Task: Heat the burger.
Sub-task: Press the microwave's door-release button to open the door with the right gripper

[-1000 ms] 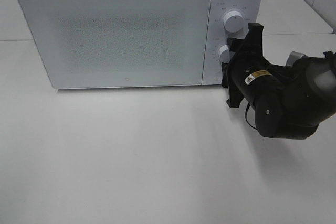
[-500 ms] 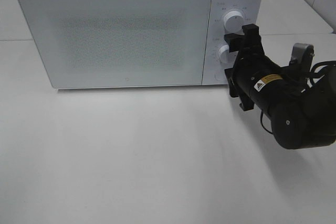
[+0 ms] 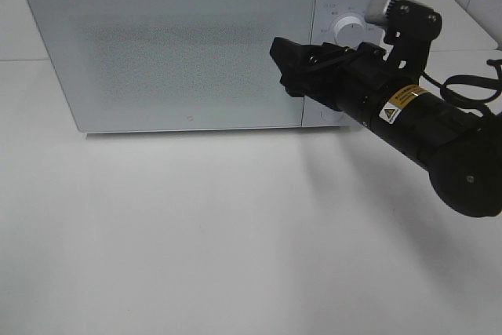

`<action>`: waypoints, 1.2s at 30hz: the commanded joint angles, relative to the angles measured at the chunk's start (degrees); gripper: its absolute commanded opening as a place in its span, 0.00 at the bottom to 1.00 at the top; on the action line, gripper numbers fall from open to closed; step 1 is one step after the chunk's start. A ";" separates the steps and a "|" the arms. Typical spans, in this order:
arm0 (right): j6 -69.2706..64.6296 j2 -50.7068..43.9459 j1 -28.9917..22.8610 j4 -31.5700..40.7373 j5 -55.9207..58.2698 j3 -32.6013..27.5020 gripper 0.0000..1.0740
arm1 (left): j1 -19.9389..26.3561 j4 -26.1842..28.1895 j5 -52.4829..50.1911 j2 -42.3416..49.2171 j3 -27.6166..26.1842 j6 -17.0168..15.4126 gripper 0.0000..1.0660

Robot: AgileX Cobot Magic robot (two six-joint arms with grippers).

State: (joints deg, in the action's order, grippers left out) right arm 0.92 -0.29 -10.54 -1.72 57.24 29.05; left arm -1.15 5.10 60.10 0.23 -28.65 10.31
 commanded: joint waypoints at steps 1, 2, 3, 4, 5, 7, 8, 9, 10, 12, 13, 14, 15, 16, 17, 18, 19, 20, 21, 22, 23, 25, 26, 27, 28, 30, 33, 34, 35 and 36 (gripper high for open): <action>0.52 -1.20 0.00 -0.06 0.11 -0.11 0.58 | -0.40 0.11 -0.74 1.26 0.17 -0.46 0.00; 0.52 -1.20 0.00 -0.06 0.11 -0.11 0.58 | -0.40 0.11 -0.74 1.26 0.17 -0.46 0.00; 0.52 -1.20 0.00 -0.06 0.11 -0.11 0.58 | -0.40 0.11 -0.74 1.26 0.17 -0.46 0.00; 0.52 -1.20 0.00 -0.06 0.11 -0.11 0.58 | -0.40 0.11 -0.74 1.26 0.17 -0.46 0.00; 0.52 -1.20 0.00 -0.06 0.11 -0.11 0.58 | -0.40 0.11 -0.74 1.26 0.17 -0.46 0.00; 0.52 -1.20 0.00 -0.06 0.11 -0.11 0.58 | -0.40 0.11 -0.74 1.26 0.17 -0.46 0.00; 0.52 -1.20 0.00 -0.06 0.11 -0.11 0.58 | -0.40 0.11 -0.74 1.26 0.17 -0.46 0.00; 0.52 -1.20 0.00 -0.06 0.11 -0.11 0.58 | -0.40 0.11 -0.74 1.26 0.17 -0.46 0.00; 0.52 -1.20 0.00 -0.06 0.11 -0.11 0.58 | -0.40 0.11 -0.74 1.26 0.17 -0.46 0.00; 0.52 -1.20 0.00 -0.06 0.11 -0.11 0.58 | -0.40 0.11 -0.74 1.26 0.17 -0.46 0.00; 0.52 -1.20 0.00 -0.06 0.11 -0.11 0.58 | -0.40 0.11 -0.74 1.26 0.17 -0.46 0.00; 0.52 -1.20 0.00 -0.06 0.11 -0.11 0.58 | -0.40 0.11 -0.74 1.26 0.17 -0.46 0.00; 0.52 -1.20 0.00 -0.06 0.11 -0.11 0.58 | -0.40 0.11 -0.74 1.26 0.17 -0.46 0.00; 0.52 -1.20 0.00 -0.06 0.11 -0.11 0.58 | -0.40 0.11 -0.74 1.26 0.17 -0.46 0.00; 0.52 -1.20 0.00 -0.06 0.11 -0.11 0.58 | -0.40 0.11 -0.74 1.26 0.17 -0.46 0.00; 0.52 -1.20 0.00 -0.06 0.11 -0.11 0.58 | -0.40 0.11 -0.74 1.26 0.17 -0.46 0.00; 0.52 -1.20 0.00 -0.06 0.11 -0.11 0.58 | -0.40 0.11 -0.74 1.26 0.17 -0.46 0.00; 0.52 -1.20 0.00 -0.06 0.11 -0.11 0.58 | -0.40 0.11 -0.74 1.26 0.17 -0.46 0.00; 0.52 -1.20 0.00 -0.06 0.11 -0.11 0.58 | -0.40 0.11 -0.74 1.26 0.17 -0.46 0.00; 0.52 -1.20 0.00 -0.06 0.11 -0.11 0.58 | -0.40 0.11 -0.74 1.26 0.17 -0.46 0.00; 0.52 -1.20 0.00 -0.06 0.11 -0.11 0.58 | -0.40 0.11 -0.74 1.26 0.17 -0.46 0.00; 0.52 -1.20 0.00 -0.06 0.11 -0.11 0.58 | -0.40 0.11 -0.74 1.26 0.17 -0.46 0.00; 0.52 -1.20 0.00 -0.06 0.11 -0.11 0.58 | -0.40 0.11 -0.74 1.26 0.17 -0.46 0.00; 0.52 -1.20 0.00 -0.06 0.11 -0.11 0.58 | -0.40 0.11 -0.74 1.26 0.17 -0.46 0.00; 0.52 -1.20 0.00 -0.06 0.11 -0.11 0.58 | -0.40 0.11 -0.74 1.26 0.17 -0.46 0.00; 0.52 -1.20 0.00 -0.06 0.11 -0.11 0.58 | -0.40 0.11 -0.74 1.26 0.17 -0.46 0.00; 0.52 -1.20 0.00 -0.06 0.11 -0.11 0.58 | -0.40 0.11 -0.74 1.26 0.17 -0.46 0.00; 0.52 -1.20 0.00 -0.06 0.11 -0.11 0.58 | -0.40 0.11 -0.74 1.26 0.17 -0.46 0.00; 0.52 -1.20 0.00 -0.06 0.11 -0.11 0.58 | -0.40 0.11 -0.74 1.26 0.17 -0.46 0.00; 0.52 -1.20 0.00 -0.06 0.11 -0.11 0.58 | -0.40 0.11 -0.74 1.26 0.17 -0.46 0.00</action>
State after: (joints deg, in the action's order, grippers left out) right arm 0.92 -0.29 -10.54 -1.72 57.24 29.05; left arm -1.15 5.10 60.10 0.23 -28.65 10.31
